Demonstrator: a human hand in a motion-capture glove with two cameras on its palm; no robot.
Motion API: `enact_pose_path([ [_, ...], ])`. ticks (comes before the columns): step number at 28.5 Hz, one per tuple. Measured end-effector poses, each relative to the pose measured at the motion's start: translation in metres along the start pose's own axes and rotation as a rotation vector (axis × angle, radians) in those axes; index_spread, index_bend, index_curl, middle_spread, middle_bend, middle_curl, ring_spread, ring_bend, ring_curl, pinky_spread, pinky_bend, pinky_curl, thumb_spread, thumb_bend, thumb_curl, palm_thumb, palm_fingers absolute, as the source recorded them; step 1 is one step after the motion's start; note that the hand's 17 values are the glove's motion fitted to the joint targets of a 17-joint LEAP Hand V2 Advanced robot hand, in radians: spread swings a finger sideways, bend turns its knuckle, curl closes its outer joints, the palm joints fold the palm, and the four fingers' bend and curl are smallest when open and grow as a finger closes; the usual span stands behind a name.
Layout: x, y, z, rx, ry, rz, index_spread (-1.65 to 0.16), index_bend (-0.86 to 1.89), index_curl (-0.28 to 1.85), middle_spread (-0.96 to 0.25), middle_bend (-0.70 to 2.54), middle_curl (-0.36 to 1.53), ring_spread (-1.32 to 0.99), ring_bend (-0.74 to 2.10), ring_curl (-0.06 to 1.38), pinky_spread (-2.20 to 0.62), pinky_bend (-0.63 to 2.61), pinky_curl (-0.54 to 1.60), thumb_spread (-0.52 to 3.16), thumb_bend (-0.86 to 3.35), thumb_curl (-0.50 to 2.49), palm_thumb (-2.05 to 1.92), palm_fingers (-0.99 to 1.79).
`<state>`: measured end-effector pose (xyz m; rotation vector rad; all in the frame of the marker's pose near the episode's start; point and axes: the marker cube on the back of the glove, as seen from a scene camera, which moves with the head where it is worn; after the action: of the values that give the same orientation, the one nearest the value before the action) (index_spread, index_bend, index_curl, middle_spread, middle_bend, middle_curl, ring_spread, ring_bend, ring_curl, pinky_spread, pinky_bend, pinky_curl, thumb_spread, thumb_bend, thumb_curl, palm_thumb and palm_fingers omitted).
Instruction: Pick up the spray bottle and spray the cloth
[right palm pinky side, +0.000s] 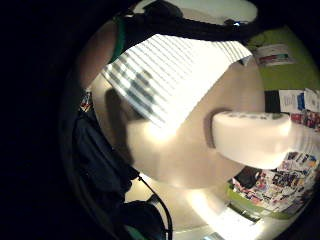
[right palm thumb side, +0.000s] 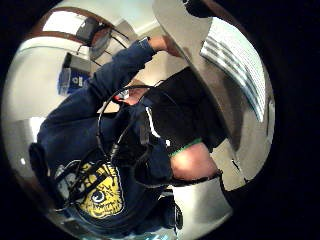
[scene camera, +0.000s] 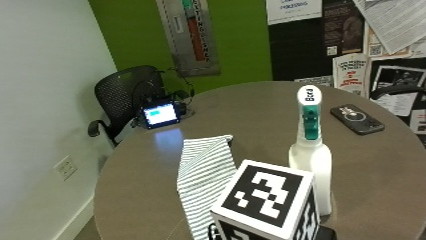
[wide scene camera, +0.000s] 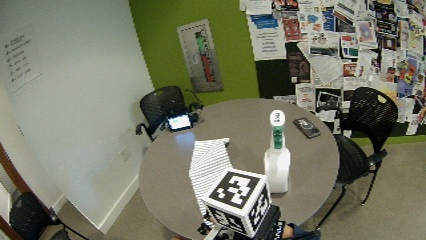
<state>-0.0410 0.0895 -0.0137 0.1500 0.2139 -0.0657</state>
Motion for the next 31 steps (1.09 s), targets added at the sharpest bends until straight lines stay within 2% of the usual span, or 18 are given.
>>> enact_pose_path([
  [7, 0.000, 0.017, -0.009, 0.065, 0.049, 0.010, -0.43, 0.18, 0.30, -0.05, 0.20, 0.28, -0.05, 0.19, 0.19, 0.29, 0.25, 0.27, 1.13, 0.01, 0.29, 0.48, 0.47],
  [16, 0.016, 0.085, -0.029, 0.151, 0.027, 0.126, -0.44, 0.20, 0.33, -0.05, 0.14, 0.28, -0.04, 0.15, 0.19, 0.29, 0.29, 0.31, 1.11, -0.01, 0.31, 0.52, 0.39],
  [25, 0.068, 0.154, -0.042, 0.465, -0.139, 0.275, -0.46, 0.16, 0.33, -0.02, 0.09, 0.22, 0.03, 0.16, 0.17, 0.30, 0.52, 0.38, 1.07, -0.04, 0.32, 0.49, 0.12],
  [31, 0.113, 0.196, -0.052, 0.701, -0.280, 0.386, -0.47, 0.14, 0.29, 0.00, 0.12, 0.20, 0.06, 0.20, 0.18, 0.30, 0.62, 0.40, 1.03, -0.03, 0.32, 0.47, 0.04],
])
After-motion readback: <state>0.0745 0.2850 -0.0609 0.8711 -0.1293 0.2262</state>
